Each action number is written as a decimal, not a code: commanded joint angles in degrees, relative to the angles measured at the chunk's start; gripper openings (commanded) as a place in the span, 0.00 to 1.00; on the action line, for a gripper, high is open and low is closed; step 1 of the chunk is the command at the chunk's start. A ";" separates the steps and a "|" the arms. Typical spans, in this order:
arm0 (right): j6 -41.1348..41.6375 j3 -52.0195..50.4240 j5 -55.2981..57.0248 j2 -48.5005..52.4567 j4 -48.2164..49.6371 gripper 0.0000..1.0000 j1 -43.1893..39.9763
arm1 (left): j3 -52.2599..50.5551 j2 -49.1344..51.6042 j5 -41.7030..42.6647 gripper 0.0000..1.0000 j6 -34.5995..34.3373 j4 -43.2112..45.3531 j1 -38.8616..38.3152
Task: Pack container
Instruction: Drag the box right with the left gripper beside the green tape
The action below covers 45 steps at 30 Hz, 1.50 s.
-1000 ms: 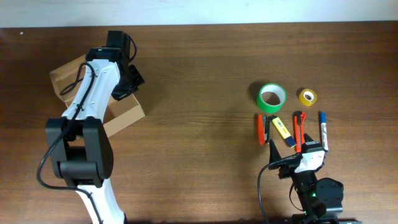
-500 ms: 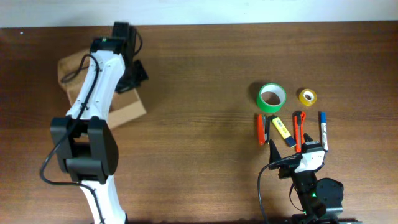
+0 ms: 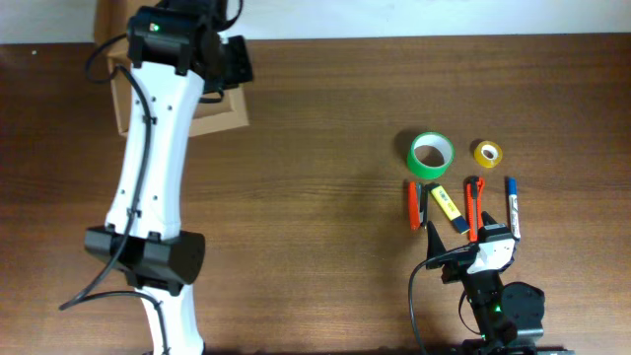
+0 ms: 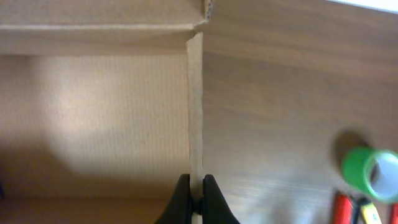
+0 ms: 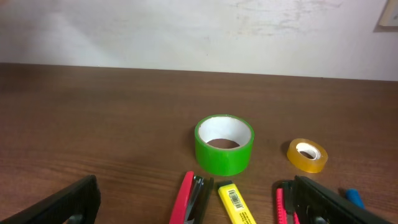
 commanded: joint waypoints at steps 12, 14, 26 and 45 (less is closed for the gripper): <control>0.31 -0.46 0.50 -0.44 0.13 0.99 0.28 | 1.86 2.47 -7.61 0.02 -6.71 -3.10 -20.09; 0.31 -0.46 0.50 -0.44 0.13 0.99 0.28 | 1.86 4.24 -7.65 0.02 -9.79 -3.21 -21.64; 0.31 -0.46 0.50 -0.44 0.13 0.99 0.28 | 1.86 17.84 -7.87 0.02 -12.39 0.98 -26.84; 0.31 -0.46 0.50 -0.44 0.13 0.99 0.28 | 1.86 20.44 -3.45 0.02 -12.02 9.09 -29.79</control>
